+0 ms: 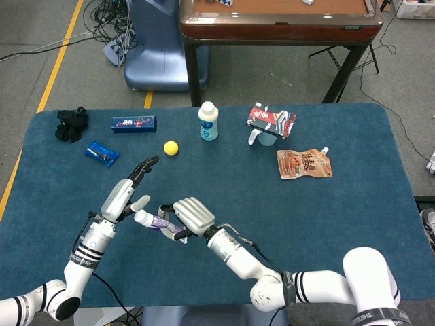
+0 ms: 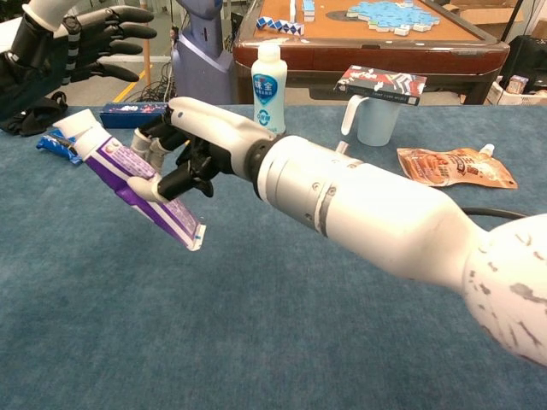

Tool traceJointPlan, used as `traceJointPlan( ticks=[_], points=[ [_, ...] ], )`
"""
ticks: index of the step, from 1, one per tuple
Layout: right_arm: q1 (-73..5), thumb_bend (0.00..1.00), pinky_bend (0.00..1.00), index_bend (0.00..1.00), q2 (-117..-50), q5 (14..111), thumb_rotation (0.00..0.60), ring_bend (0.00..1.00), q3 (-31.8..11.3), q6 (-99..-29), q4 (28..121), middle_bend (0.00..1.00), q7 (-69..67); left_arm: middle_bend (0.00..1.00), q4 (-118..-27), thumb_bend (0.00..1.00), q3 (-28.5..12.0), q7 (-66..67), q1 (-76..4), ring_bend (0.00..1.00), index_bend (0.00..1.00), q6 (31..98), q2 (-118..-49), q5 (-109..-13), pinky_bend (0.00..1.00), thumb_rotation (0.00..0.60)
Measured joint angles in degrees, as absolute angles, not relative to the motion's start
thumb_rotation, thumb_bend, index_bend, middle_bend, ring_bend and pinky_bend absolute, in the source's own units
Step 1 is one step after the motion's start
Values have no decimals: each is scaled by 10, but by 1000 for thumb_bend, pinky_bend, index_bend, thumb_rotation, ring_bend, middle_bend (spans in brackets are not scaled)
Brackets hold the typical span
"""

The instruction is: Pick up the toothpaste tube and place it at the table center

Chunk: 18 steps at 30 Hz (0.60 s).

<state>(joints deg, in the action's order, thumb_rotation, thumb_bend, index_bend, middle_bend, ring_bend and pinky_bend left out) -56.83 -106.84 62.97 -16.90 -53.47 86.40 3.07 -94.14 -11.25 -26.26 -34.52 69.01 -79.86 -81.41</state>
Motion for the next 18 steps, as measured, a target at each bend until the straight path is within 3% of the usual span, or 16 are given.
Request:
traceJointPlan(
  ticks=[18],
  points=[
    [-576,701,691,952,-1101,597,600,803,-201,-526,843,855,48,16,-906,2,-113,-243,-348,0,0,707,-844,-832,84,0]
  ],
)
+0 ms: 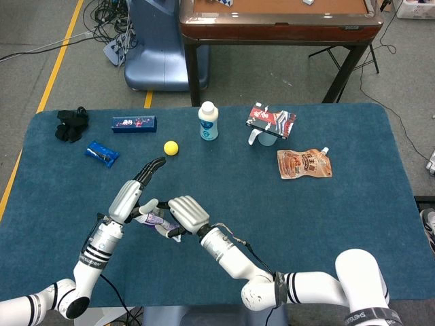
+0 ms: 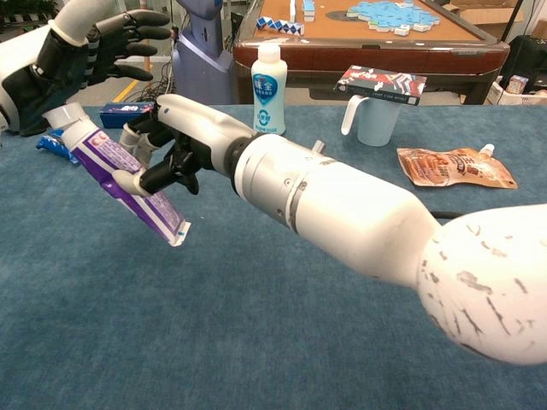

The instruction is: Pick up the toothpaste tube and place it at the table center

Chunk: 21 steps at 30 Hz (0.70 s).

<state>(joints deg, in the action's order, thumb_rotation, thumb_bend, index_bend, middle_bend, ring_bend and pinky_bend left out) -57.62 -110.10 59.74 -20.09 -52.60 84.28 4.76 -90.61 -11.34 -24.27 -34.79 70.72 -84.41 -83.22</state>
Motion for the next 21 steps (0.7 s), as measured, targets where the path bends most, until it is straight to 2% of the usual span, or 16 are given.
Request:
traceJointPlan(
  ticks=[21],
  points=[
    [-578,704,691,973,-1108,582,600,820,-212,-523,846,870,68,6,-892,0,-109,-227,-350,0,0,702,-858,-836,77,0]
  ],
)
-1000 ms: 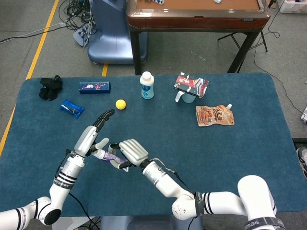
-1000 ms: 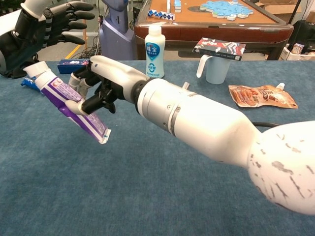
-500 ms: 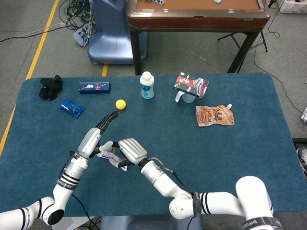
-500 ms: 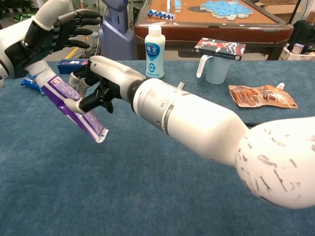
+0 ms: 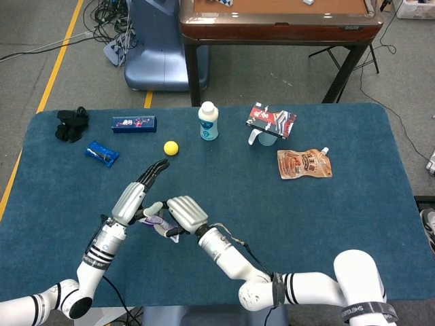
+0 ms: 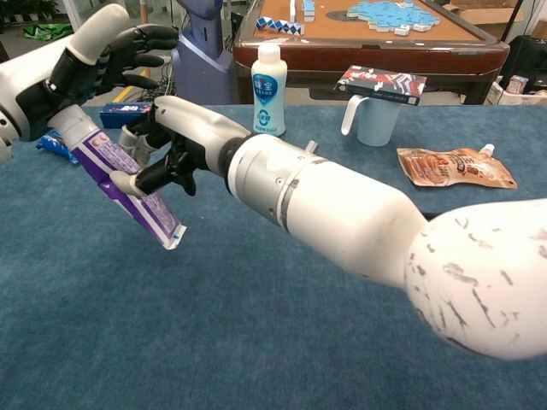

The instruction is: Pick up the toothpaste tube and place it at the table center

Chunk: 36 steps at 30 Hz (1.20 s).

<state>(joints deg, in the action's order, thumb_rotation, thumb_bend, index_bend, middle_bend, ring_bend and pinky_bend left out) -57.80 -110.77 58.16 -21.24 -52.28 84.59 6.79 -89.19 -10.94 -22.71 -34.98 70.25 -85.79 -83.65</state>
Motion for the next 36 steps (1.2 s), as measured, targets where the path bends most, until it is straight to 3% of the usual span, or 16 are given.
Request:
traceJointPlan(
  ticks=[12,17,21,26,30,32,35,36],
  points=[
    [-581,704,686,973,-1035,561,600,802,-175,-493,879,845,163,6,-901,0,-107,-222,-342,0,0,702,-817,-838,77,0],
    [-600,702,594,969,-986,519,600,741,-146,-474,897,807,259,6,-913,0,-100,-214,-332,0,0,704,-791,-841,77,0],
    [-617,679,524,894,-960,475,600,673,-115,-471,901,738,335,6,-923,0,-92,-207,-322,0,0,710,-778,-845,77,0],
    [-630,540,452,712,-940,425,600,570,-71,-479,901,631,393,6,-926,0,-85,-196,-311,0,0,716,-768,-847,77,0],
    [-633,372,362,426,-934,411,600,392,-54,-485,900,451,403,6,-928,0,-82,-192,-307,0,0,715,-764,-843,77,0],
    [-633,327,320,319,-931,410,600,310,-50,-488,902,377,408,6,-929,0,-81,-189,-304,0,0,716,-762,-842,77,0],
    [-630,243,214,52,-921,413,600,131,-49,-493,913,175,404,6,-930,0,-79,-185,-299,0,0,718,-759,-841,77,0],
    [-629,234,201,14,-918,416,600,106,-49,-495,916,132,402,6,-930,0,-78,-184,-298,0,0,718,-758,-841,77,0]
  ],
)
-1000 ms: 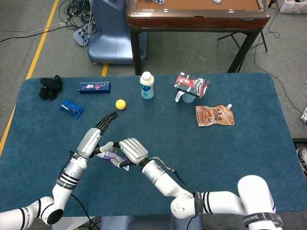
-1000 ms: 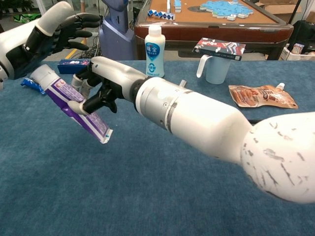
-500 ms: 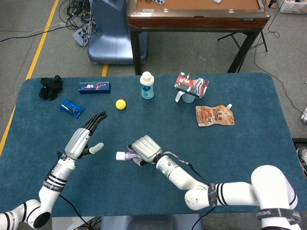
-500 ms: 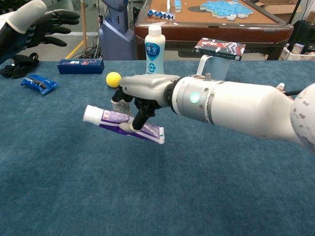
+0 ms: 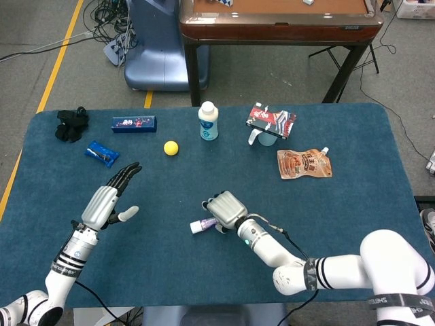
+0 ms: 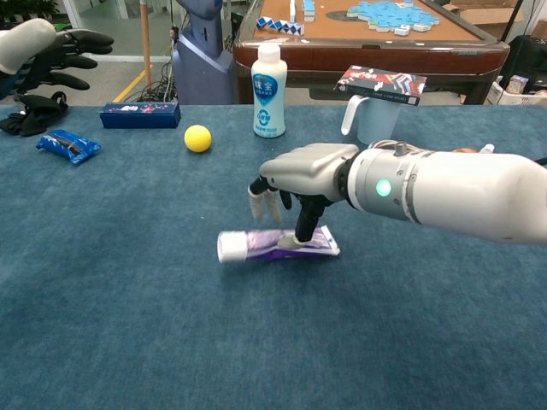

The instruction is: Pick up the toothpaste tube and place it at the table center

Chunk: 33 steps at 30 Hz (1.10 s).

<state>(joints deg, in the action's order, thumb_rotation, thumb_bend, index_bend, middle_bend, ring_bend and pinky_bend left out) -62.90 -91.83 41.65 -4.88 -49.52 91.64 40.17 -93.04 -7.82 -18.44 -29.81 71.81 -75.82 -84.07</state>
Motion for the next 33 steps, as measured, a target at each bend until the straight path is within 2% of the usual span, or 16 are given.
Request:
traceJointPlan(
  ticks=[3,5,14,16,18,19,20,23,25,27,30,33],
  points=[
    [-621,230,194,0,-906,435,600,79,-50,-504,929,68,388,6,-928,0,-77,-182,-294,0,0,719,-757,-838,77,0],
    [-614,229,194,0,-895,450,600,78,-51,-512,939,66,375,6,-926,0,-76,-180,-292,0,0,719,-754,-837,77,0],
    [-530,231,194,0,-793,522,600,100,-38,-610,1001,168,319,3,-915,0,-76,-124,-281,0,0,716,-728,-811,77,1],
    [-503,232,194,4,-767,534,600,100,-30,-636,1016,197,305,3,-913,0,-79,-105,-277,0,0,714,-722,-793,77,54],
    [-471,233,195,26,-739,550,600,107,-20,-667,1031,218,292,3,-911,0,-82,-86,-269,0,0,715,-717,-771,77,170],
    [-457,233,195,39,-728,557,600,111,-14,-680,1036,227,288,2,-910,0,-83,-79,-265,0,0,717,-714,-763,77,269],
    [-439,233,195,46,-715,565,600,113,-7,-697,1043,234,282,2,-909,0,-84,-69,-258,0,0,722,-712,-756,77,339],
    [-399,233,195,70,-689,584,600,113,9,-735,1054,243,268,3,-905,0,-83,-43,-244,0,0,744,-708,-753,77,454],
    [-367,233,195,90,-676,596,600,116,20,-766,1058,245,257,3,-904,0,-79,-25,-234,0,0,760,-707,-753,77,513],
    [-333,232,195,100,-666,608,600,122,31,-797,1059,253,247,3,-904,0,-73,0,-223,0,0,772,-706,-755,77,542],
    [-285,233,196,115,-655,624,600,137,44,-841,1056,270,230,2,-908,0,-63,44,-206,0,0,791,-703,-757,77,574],
    [-238,233,196,136,-650,640,600,157,55,-886,1048,291,215,2,-919,0,-51,77,-182,0,0,820,-701,-761,77,579]
  ],
)
